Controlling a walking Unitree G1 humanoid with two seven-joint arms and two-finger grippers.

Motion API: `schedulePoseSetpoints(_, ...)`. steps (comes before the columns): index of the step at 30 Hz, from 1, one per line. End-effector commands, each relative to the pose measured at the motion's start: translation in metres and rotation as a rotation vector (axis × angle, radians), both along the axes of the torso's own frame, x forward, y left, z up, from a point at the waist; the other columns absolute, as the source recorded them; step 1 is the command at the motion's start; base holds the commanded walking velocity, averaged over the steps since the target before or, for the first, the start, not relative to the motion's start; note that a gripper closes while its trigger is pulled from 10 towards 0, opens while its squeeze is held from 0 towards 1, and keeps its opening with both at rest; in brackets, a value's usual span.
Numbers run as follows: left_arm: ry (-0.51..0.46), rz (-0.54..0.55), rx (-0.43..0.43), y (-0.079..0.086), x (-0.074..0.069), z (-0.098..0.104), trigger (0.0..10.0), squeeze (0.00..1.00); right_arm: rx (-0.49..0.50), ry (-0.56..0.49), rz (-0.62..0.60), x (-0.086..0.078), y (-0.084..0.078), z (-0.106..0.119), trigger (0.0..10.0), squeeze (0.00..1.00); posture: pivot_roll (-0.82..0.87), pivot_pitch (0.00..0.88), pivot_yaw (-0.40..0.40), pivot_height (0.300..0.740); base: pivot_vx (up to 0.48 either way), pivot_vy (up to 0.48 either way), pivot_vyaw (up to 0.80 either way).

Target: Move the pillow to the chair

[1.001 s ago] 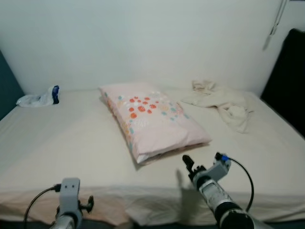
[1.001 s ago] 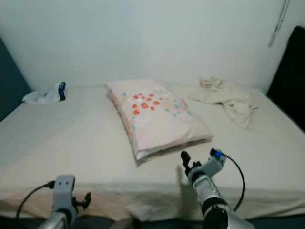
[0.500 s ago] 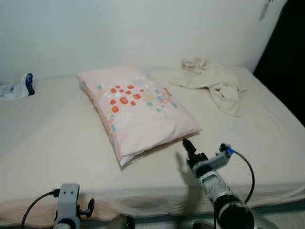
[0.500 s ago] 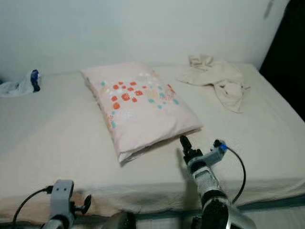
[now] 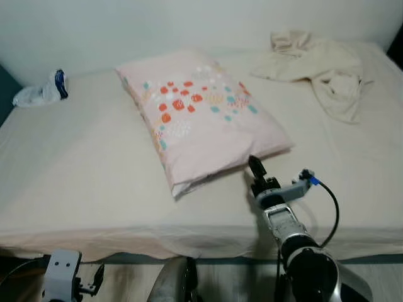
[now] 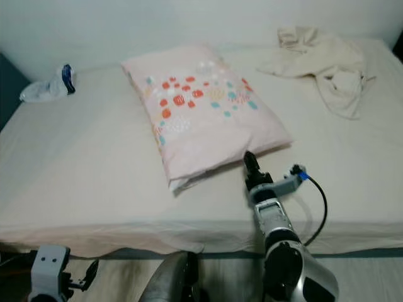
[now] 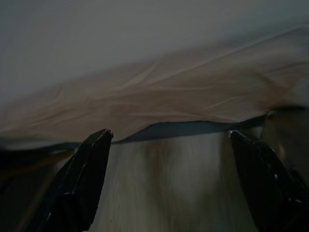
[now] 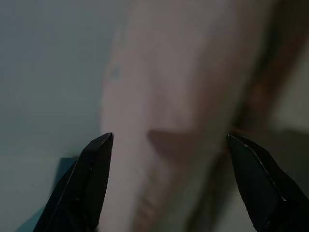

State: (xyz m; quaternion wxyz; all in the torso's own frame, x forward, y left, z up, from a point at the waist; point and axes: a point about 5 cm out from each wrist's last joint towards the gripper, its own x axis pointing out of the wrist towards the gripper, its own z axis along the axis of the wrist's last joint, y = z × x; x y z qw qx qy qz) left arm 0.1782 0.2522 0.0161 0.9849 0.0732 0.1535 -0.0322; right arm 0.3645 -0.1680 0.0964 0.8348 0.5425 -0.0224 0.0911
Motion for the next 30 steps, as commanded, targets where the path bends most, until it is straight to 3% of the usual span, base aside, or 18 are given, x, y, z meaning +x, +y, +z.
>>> schedulePoseSetpoints(1,0.041,0.007,0.001,0.003,-0.007,-0.003,10.0,0.00,0.029,-0.020,0.018,0.002,0.007,0.003,10.0,1.00,0.37,0.346,0.204,0.606,0.000,0.000,0.00)
schedulePoseSetpoints(5,0.031,-0.014,-0.017,-0.006,-0.009,0.010,10.0,0.00,0.055,-0.044,-0.007,0.009,0.005,0.016,10.0,1.00,0.38,0.376,0.204,0.606,0.000,0.000,0.00)
schedulePoseSetpoints(13,0.027,-0.036,-0.006,-0.008,-0.017,0.028,10.0,0.00,0.111,-0.013,-0.082,0.018,-0.004,0.030,10.0,1.00,0.41,0.418,0.218,0.606,0.000,0.000,0.00)
schedulePoseSetpoints(14,0.030,-0.038,0.002,-0.006,-0.020,0.033,10.0,0.00,0.120,0.035,-0.107,0.020,-0.006,0.030,10.0,0.00,0.42,0.428,0.224,0.606,0.000,0.000,0.00)
schedulePoseSetpoints(19,0.039,-0.042,0.016,-0.003,-0.027,0.045,10.0,0.00,0.134,0.064,-0.122,0.022,-0.004,0.031,10.0,0.00,0.44,0.450,0.235,0.606,0.000,0.000,0.00)
schedulePoseSetpoints(30,0.072,-0.073,0.013,-0.014,-0.039,0.059,10.0,0.00,0.102,-0.077,-0.004,0.030,0.007,0.056,10.0,0.00,0.48,0.497,0.261,0.606,0.000,0.000,0.00)
